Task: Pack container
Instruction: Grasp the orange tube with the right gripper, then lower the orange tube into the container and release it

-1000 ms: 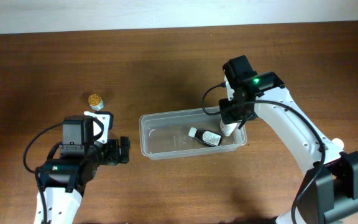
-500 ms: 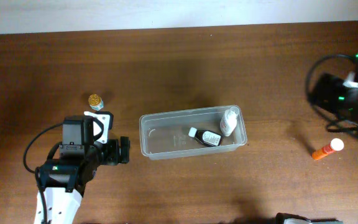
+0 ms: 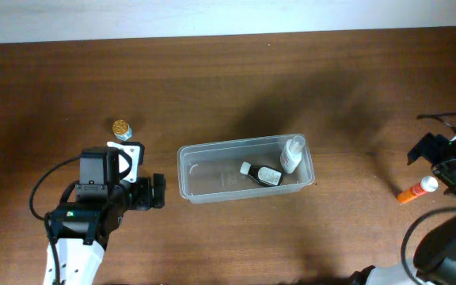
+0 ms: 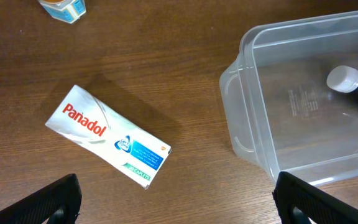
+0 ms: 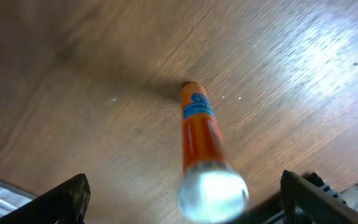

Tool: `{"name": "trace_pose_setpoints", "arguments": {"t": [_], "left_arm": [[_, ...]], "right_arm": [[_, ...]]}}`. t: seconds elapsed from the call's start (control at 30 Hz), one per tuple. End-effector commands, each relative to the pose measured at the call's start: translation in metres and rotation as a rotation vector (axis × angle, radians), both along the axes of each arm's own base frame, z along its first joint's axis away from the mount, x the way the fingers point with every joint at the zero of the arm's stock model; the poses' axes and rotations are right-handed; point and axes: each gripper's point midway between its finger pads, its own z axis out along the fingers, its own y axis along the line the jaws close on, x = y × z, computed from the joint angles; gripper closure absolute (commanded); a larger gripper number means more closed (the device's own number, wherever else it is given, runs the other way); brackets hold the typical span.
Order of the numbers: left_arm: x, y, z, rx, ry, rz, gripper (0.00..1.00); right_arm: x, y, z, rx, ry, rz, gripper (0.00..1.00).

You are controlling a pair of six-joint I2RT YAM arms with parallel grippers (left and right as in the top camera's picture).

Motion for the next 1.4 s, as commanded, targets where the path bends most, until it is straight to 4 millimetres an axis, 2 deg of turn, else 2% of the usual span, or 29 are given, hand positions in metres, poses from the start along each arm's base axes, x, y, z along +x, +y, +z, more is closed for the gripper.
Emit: {"name": "trace_pose_setpoints", "arguments": {"t": [0.0, 0.1, 0.2, 0.33, 0.37, 0.4, 0.57, 0.67, 0.83, 0.97, 1.03, 1.17, 1.2, 1.23, 1.27, 1.37], "left_arm": [[0.004, -0.001, 0.008, -0.019, -0.02, 0.007, 0.01], [0.004, -0.001, 0.008, -0.019, -0.02, 0.008, 0.01], [0.004, -0.001, 0.008, -0.019, -0.02, 0.008, 0.01], [0.004, -0.001, 0.008, -0.019, -0.02, 0.008, 0.01], [0.004, -0.001, 0.008, -0.019, -0.02, 0.008, 0.01], [0.004, -0.001, 0.008, -0.019, -0.02, 0.008, 0.01], [0.004, -0.001, 0.008, -0.019, -0.02, 0.008, 0.01], [0.004, -0.001, 0.008, -0.019, -0.02, 0.008, 0.0], [0.004, -0.001, 0.008, -0.019, -0.02, 0.008, 0.01], [0.004, -0.001, 0.008, -0.019, -0.019, 0.007, 0.01], [0.004, -0.001, 0.008, -0.018, -0.019, 0.008, 0.01], [0.004, -0.001, 0.008, -0.019, -0.02, 0.008, 0.01], [0.004, -0.001, 0.008, -0.019, -0.02, 0.008, 0.01], [0.004, -0.001, 0.008, -0.019, -0.02, 0.008, 0.01], [0.004, -0.001, 0.008, -0.019, -0.02, 0.008, 0.0], [0.004, -0.001, 0.008, -0.019, -0.02, 0.008, 0.01]], "right_arm": [[-0.001, 0.002, -0.016, 0.046, 0.037, 0.003, 0.11], [-0.004, 0.003, -0.025, 0.063, 0.062, 0.002, 0.12], [-0.006, 0.005, -0.029, 0.069, 0.071, 0.002, 0.18], [-0.008, 0.006, -0.031, 0.073, 0.077, 0.002, 0.33], [-0.008, 0.006, -0.031, 0.073, 0.076, 0.002, 0.43], [-0.007, 0.006, -0.031, 0.072, 0.076, 0.002, 0.48], [-0.007, 0.006, -0.031, 0.073, 0.075, 0.002, 0.67], [-0.007, 0.006, -0.031, 0.073, 0.075, 0.002, 0.69], [-0.007, 0.007, -0.031, 0.075, 0.075, 0.002, 0.83], [-0.001, 0.016, -0.028, 0.121, 0.034, 0.033, 0.88], [0.006, 0.025, -0.019, 0.141, -0.009, 0.081, 0.91], [0.026, 0.053, 0.026, 0.078, -0.129, 0.232, 0.92], [0.033, 0.07, 0.046, 0.057, -0.188, 0.314, 0.91], [0.035, 0.079, 0.056, 0.042, -0.215, 0.353, 0.91], [0.04, 0.102, 0.078, 0.01, -0.282, 0.451, 0.91], [0.039, 0.151, 0.111, -0.025, -0.396, 0.616, 0.91]]}}
